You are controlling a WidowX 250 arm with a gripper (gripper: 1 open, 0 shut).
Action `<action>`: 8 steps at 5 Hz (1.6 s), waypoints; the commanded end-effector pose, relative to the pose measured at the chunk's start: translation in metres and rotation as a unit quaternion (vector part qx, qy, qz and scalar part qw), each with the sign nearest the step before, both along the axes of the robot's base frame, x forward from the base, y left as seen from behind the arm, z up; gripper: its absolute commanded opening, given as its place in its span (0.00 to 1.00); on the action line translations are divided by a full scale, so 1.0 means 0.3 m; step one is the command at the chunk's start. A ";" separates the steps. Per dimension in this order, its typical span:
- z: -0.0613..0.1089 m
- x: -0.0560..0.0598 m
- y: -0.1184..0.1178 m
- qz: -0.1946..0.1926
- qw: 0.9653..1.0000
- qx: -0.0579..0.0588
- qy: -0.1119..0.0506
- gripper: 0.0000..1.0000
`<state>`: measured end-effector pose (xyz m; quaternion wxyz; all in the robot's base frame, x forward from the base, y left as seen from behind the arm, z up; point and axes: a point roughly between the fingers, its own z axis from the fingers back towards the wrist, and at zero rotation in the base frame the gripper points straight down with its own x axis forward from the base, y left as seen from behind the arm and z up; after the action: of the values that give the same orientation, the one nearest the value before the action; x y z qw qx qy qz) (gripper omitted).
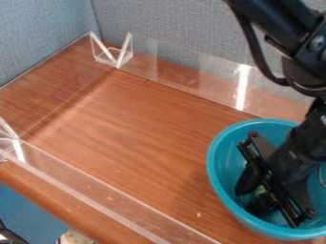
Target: Put the strawberry in the blue bowl
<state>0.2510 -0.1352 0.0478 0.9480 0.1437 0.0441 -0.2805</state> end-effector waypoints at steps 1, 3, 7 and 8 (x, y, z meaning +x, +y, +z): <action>0.105 0.035 -0.022 -0.003 0.999 -0.025 -0.047 1.00; 0.172 0.044 -0.014 0.006 0.997 -0.026 -0.067 1.00; 0.123 0.027 -0.011 0.024 0.998 -0.032 -0.049 0.00; 0.100 0.019 -0.019 0.022 0.998 -0.031 -0.042 0.00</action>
<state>0.2538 -0.1382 0.0676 0.9577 0.1315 0.0175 -0.2553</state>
